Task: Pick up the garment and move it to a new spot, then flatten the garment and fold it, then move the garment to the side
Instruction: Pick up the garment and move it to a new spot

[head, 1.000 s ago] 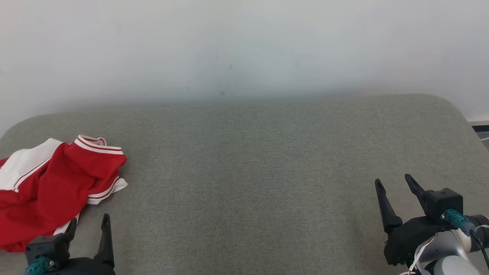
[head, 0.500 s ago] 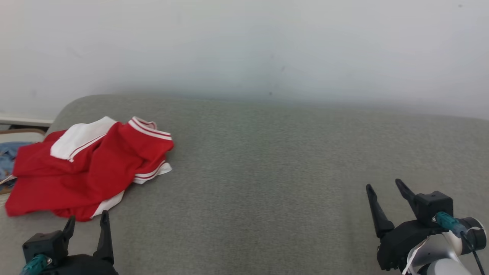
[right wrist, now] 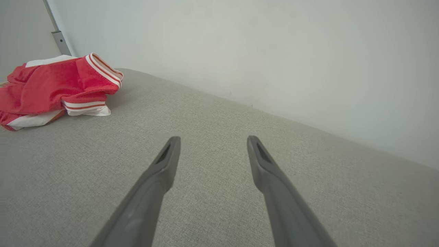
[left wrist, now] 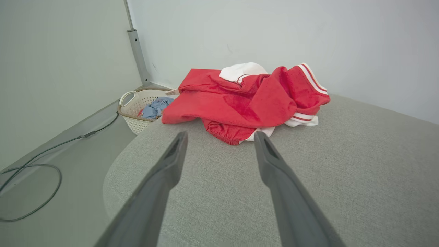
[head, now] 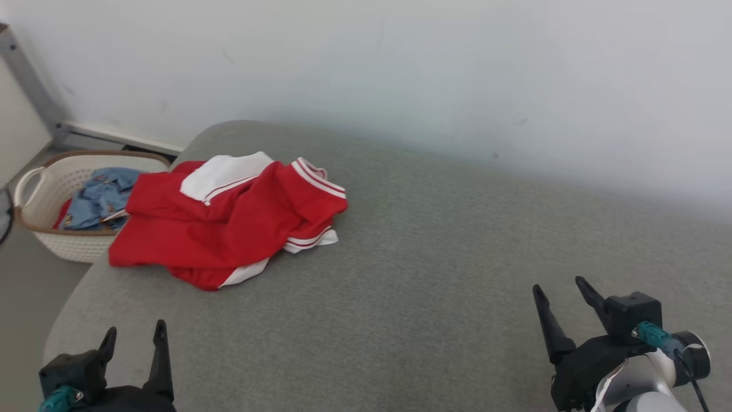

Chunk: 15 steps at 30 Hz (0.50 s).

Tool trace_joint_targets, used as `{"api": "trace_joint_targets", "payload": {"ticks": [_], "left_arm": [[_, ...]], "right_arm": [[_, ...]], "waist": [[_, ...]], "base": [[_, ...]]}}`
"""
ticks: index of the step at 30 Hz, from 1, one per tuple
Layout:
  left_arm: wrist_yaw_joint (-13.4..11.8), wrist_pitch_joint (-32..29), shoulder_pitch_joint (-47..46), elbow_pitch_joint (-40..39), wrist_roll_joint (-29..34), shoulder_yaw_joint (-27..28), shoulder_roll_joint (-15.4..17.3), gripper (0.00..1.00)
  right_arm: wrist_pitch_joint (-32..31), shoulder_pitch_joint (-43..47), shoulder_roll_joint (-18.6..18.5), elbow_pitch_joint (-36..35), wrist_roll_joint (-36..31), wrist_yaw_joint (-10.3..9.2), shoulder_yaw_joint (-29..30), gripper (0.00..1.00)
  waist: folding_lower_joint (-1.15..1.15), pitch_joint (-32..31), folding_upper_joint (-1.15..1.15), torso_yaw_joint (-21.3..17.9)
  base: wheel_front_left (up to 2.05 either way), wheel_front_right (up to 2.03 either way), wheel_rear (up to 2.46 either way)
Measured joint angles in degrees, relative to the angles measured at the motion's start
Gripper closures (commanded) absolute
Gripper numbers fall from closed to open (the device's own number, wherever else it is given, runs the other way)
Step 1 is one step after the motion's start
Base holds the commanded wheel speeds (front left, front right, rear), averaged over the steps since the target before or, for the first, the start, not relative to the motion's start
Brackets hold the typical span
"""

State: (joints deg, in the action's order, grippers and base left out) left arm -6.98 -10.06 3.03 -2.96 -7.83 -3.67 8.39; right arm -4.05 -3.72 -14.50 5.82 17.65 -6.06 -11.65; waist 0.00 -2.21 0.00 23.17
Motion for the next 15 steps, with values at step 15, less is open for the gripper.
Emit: {"api": "trace_joint_targets", "payload": {"ticks": [15], "left_arm": [[5.9, -1.8, -9.0, 4.2, -5.3, 1.3, 2.6, 0.00]], "right_arm": [[-1.5, -0.5, 0.2, -0.7, -0.1, 0.09, -1.7, 0.00]], "waist": [[0.00, 1.5, 0.00, 3.3]], "base": [[0.00, 0.00, 0.00]]}}
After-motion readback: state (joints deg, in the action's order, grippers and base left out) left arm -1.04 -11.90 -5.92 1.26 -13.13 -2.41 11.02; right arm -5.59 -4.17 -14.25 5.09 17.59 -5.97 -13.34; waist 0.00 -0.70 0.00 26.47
